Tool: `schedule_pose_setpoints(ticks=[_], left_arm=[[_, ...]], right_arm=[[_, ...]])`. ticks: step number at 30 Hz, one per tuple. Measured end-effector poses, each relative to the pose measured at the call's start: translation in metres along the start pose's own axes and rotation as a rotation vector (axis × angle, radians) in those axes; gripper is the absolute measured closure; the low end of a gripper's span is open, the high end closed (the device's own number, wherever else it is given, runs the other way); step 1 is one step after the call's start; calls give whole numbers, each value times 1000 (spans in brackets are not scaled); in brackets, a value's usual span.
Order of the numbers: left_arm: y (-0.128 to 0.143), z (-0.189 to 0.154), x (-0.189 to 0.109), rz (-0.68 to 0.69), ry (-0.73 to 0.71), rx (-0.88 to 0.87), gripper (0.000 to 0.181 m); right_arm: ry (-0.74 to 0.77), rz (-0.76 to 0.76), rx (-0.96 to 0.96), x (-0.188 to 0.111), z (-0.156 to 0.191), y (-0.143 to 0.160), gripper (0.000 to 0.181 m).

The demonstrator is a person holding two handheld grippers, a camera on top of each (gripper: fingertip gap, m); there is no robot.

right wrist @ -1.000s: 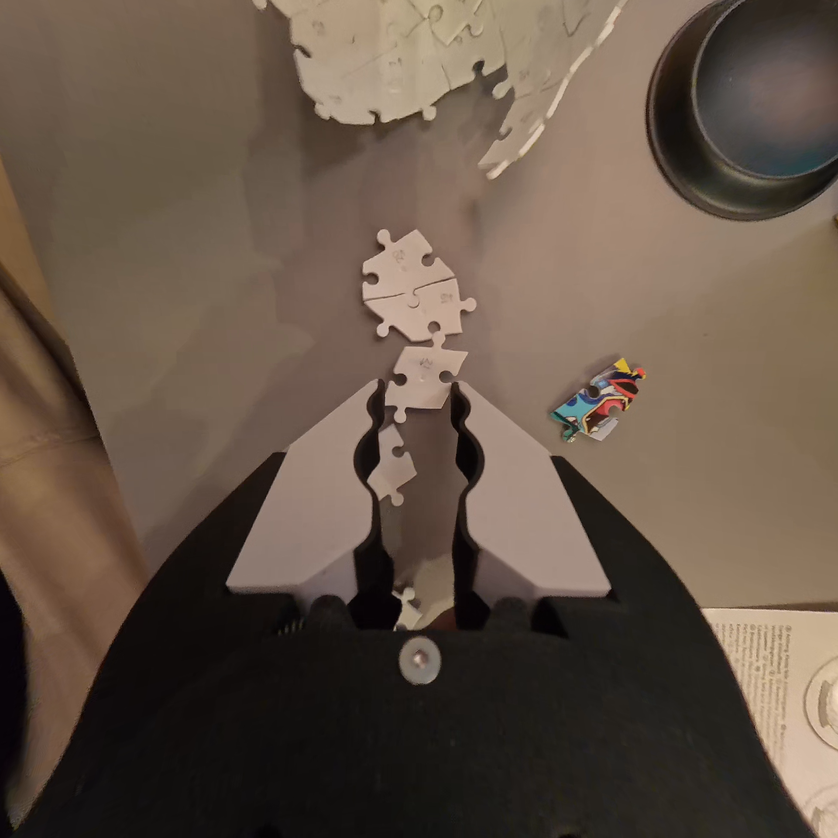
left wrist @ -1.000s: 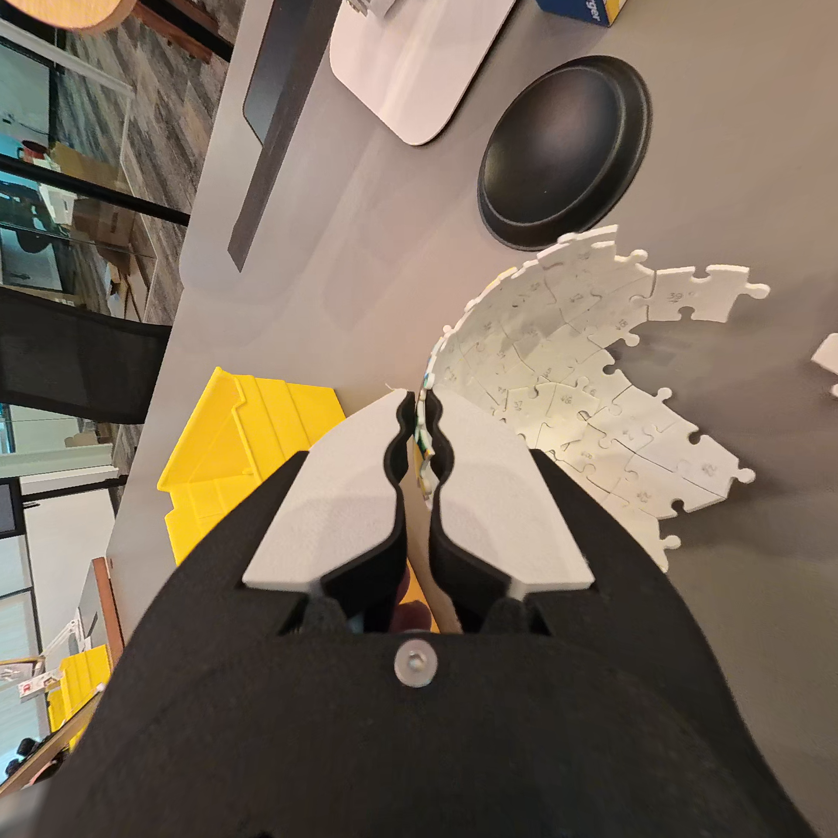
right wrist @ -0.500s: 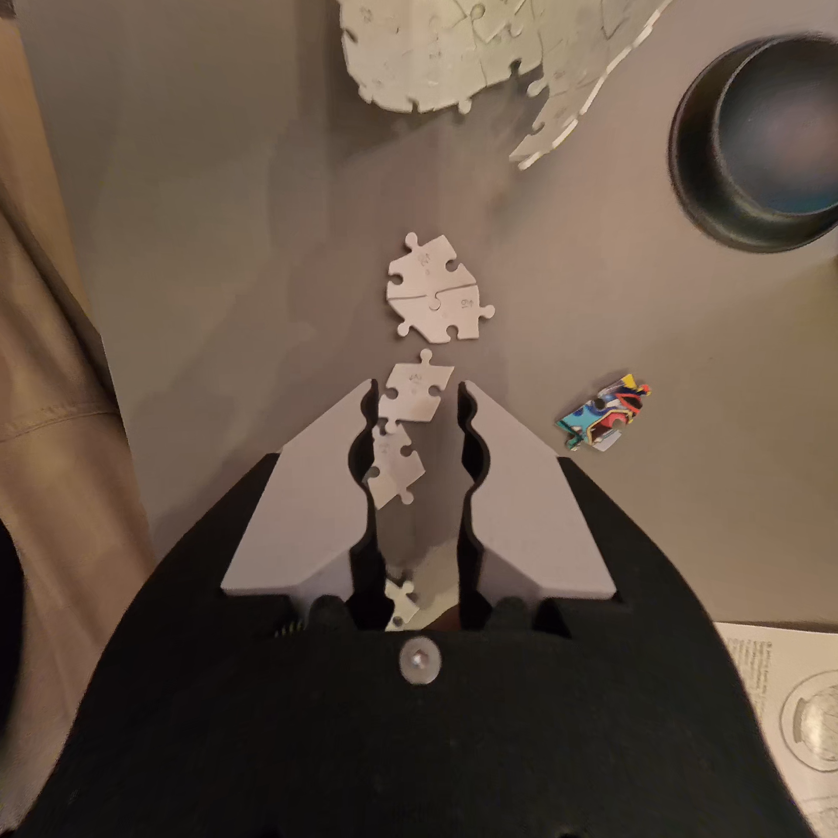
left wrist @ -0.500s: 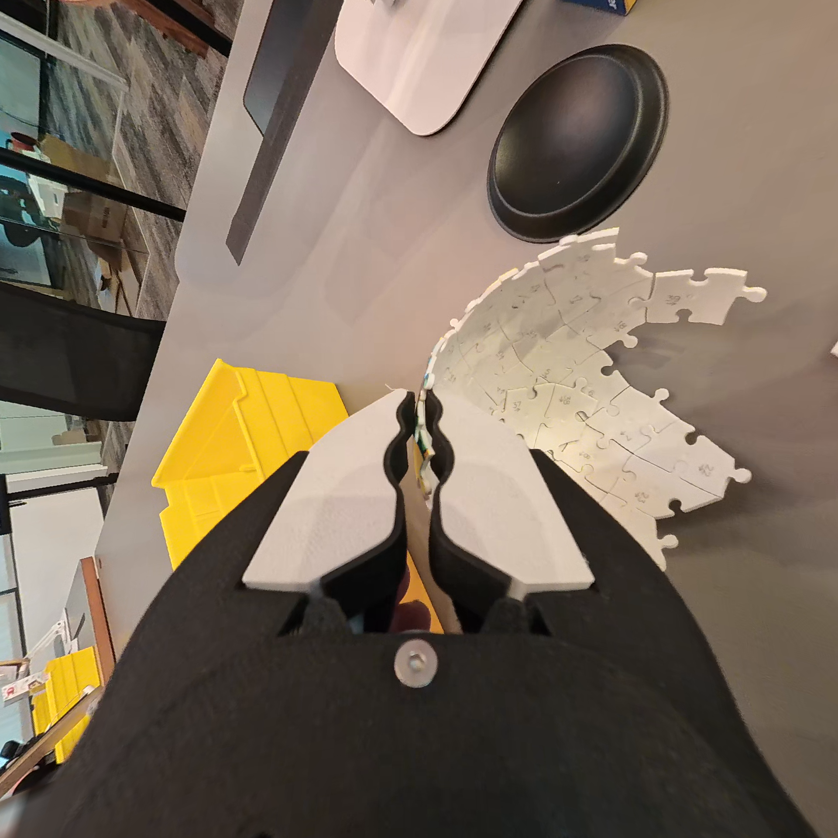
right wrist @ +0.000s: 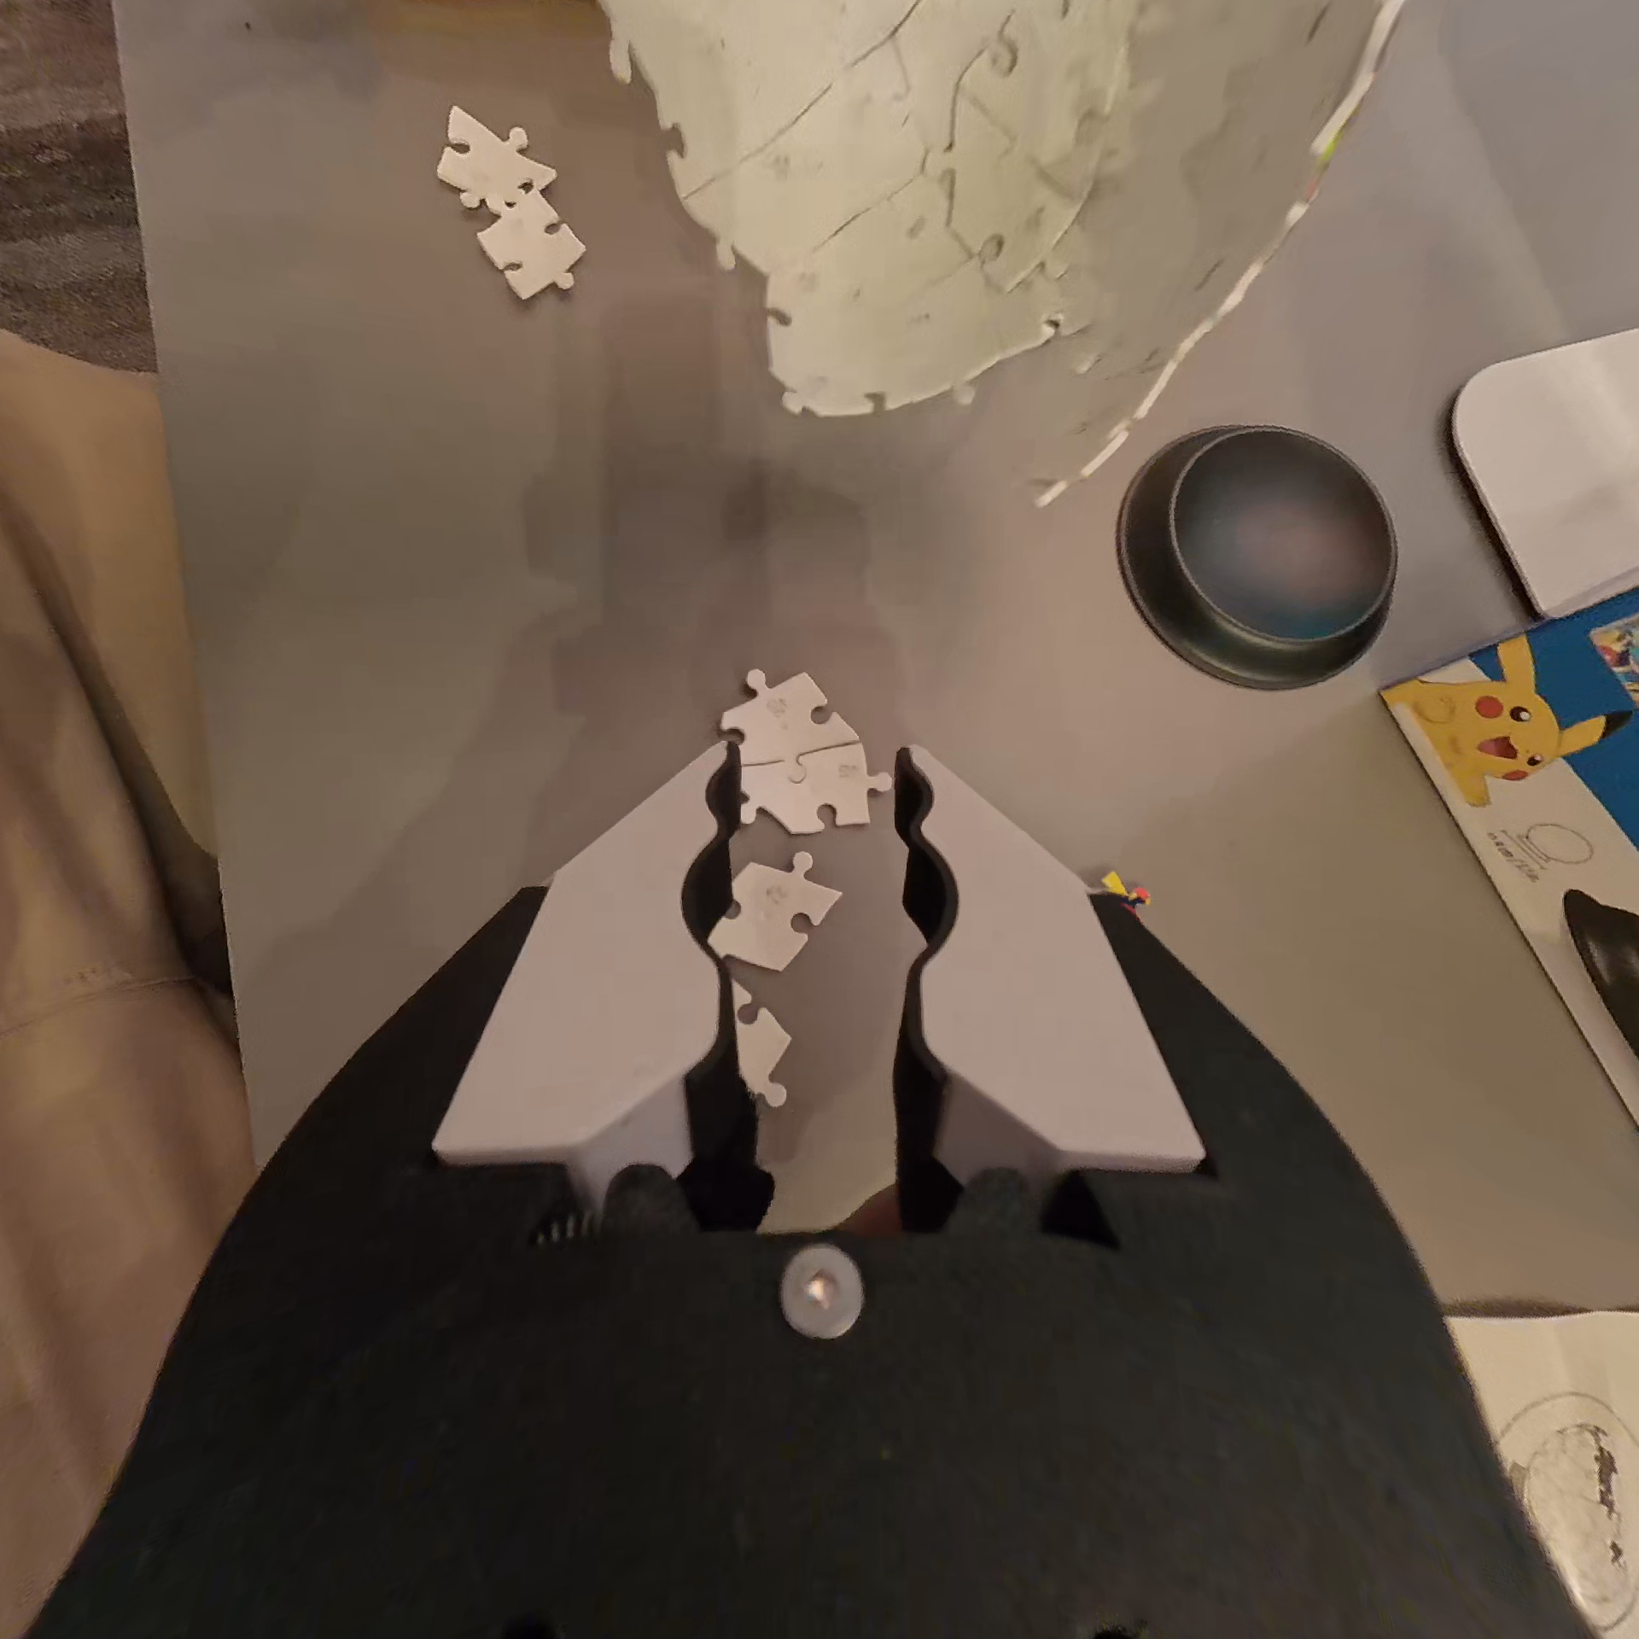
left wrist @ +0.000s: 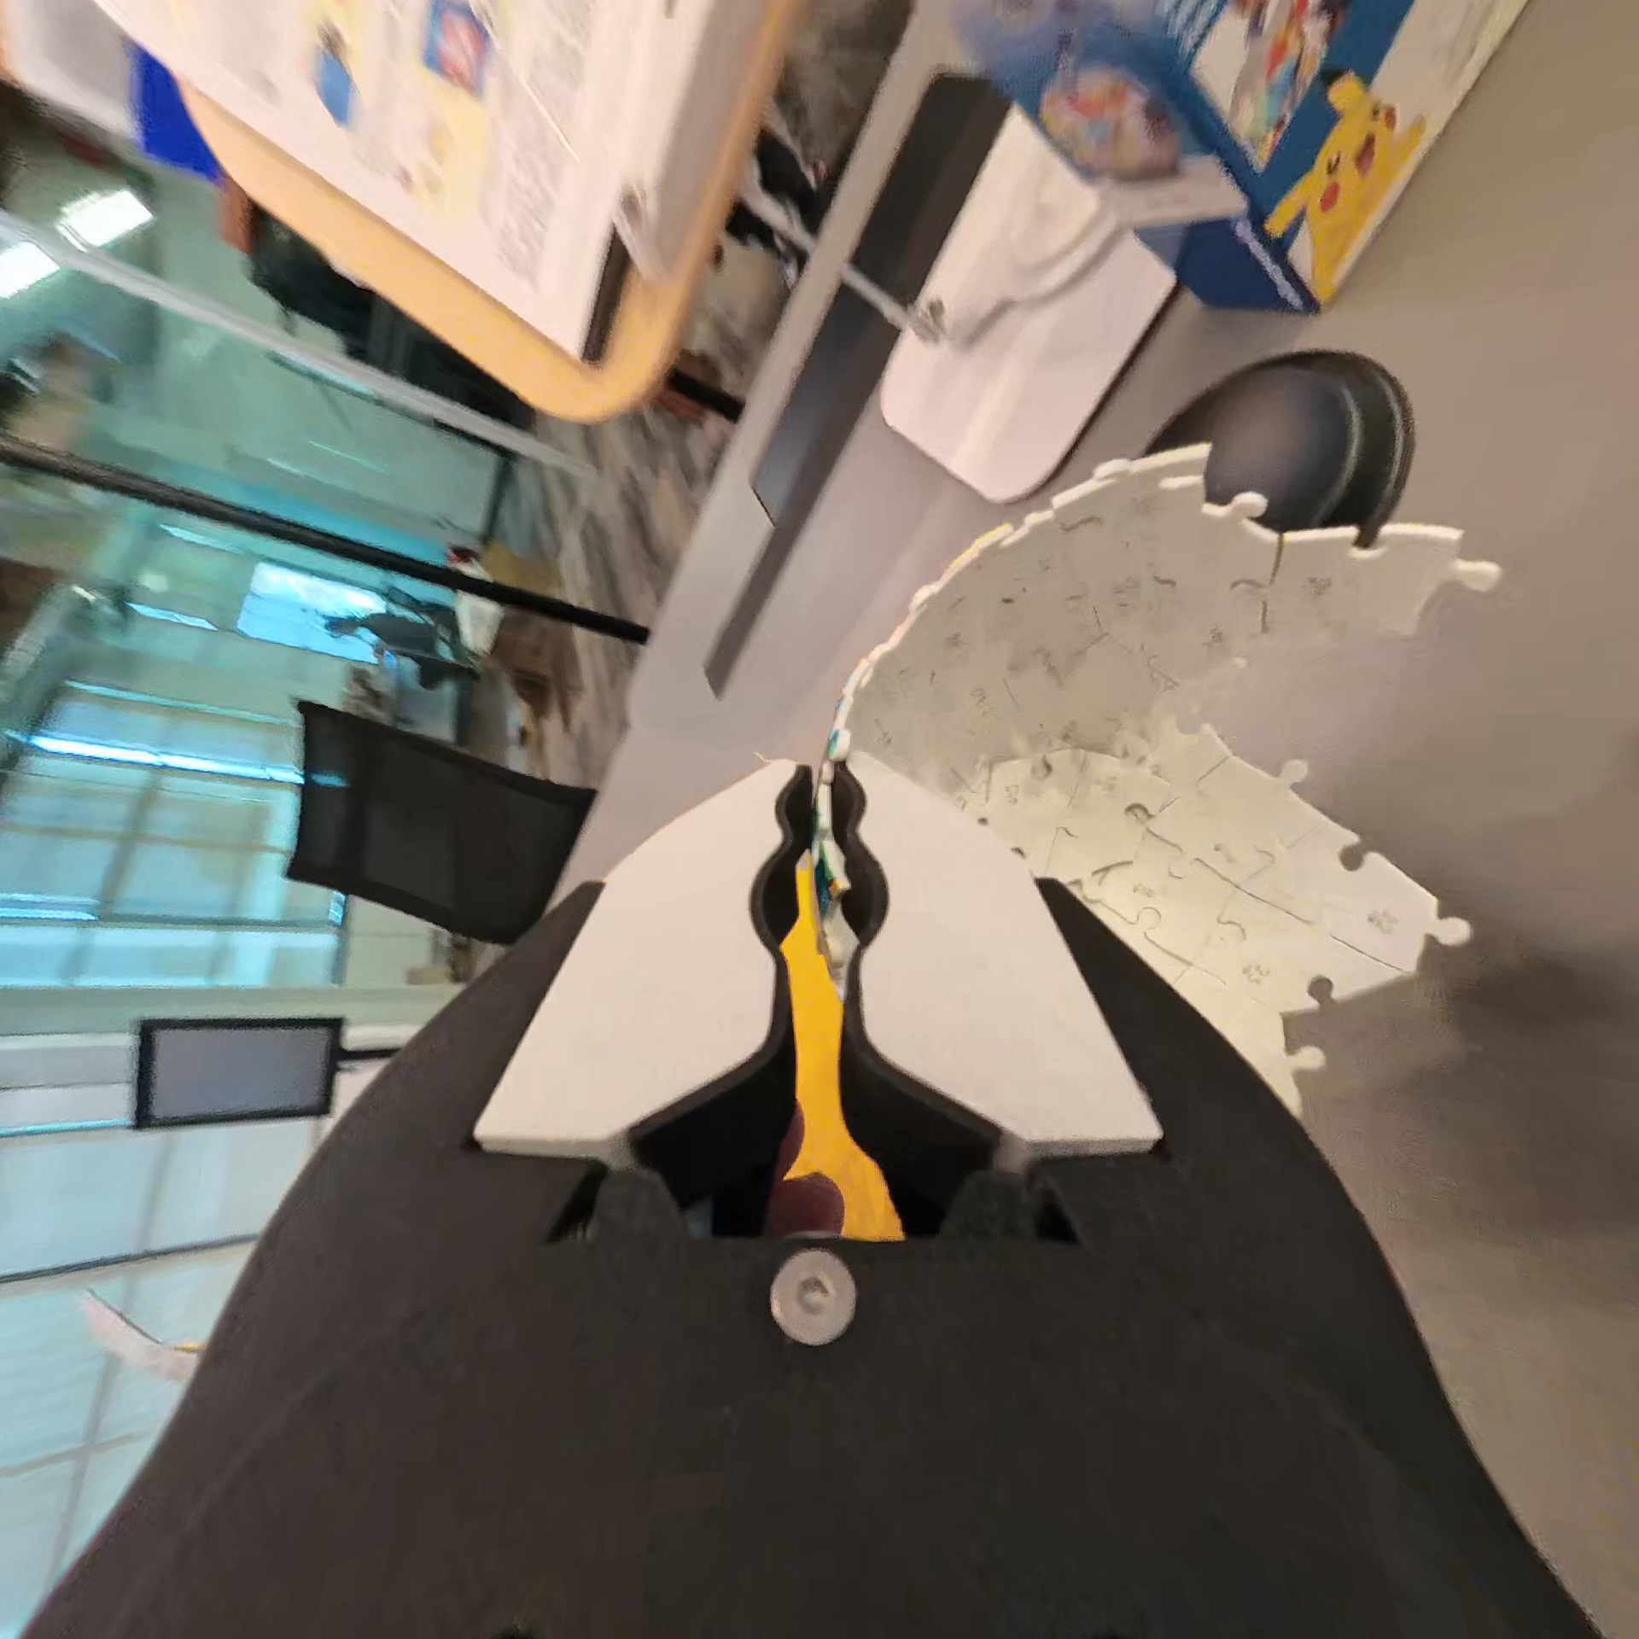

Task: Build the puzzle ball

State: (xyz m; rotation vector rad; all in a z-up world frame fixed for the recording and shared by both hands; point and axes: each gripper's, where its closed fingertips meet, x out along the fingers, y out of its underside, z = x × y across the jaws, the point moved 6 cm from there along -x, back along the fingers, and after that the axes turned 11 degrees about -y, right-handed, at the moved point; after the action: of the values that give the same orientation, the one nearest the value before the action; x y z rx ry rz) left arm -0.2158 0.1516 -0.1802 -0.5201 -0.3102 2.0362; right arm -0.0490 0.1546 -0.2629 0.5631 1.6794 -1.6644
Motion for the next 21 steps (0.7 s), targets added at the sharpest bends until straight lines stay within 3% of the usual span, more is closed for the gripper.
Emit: schedule_pose_setpoints(ticks=[7,11,15,21], left_arm=[[-26,14,-27,-271,-280,3,178],[-25,11,-33,-384,-411,44,178],[-28,14,-40,-445,-464,51,178],[-16,13,-25,-386,-422,13,178]], right_arm=[[25,18,0,-5,-7,11,148],[41,20,0,-8,-10,14,148],[42,17,-6,-9,-10,14,149],[49,37,-8,-8,-12,17,149]])
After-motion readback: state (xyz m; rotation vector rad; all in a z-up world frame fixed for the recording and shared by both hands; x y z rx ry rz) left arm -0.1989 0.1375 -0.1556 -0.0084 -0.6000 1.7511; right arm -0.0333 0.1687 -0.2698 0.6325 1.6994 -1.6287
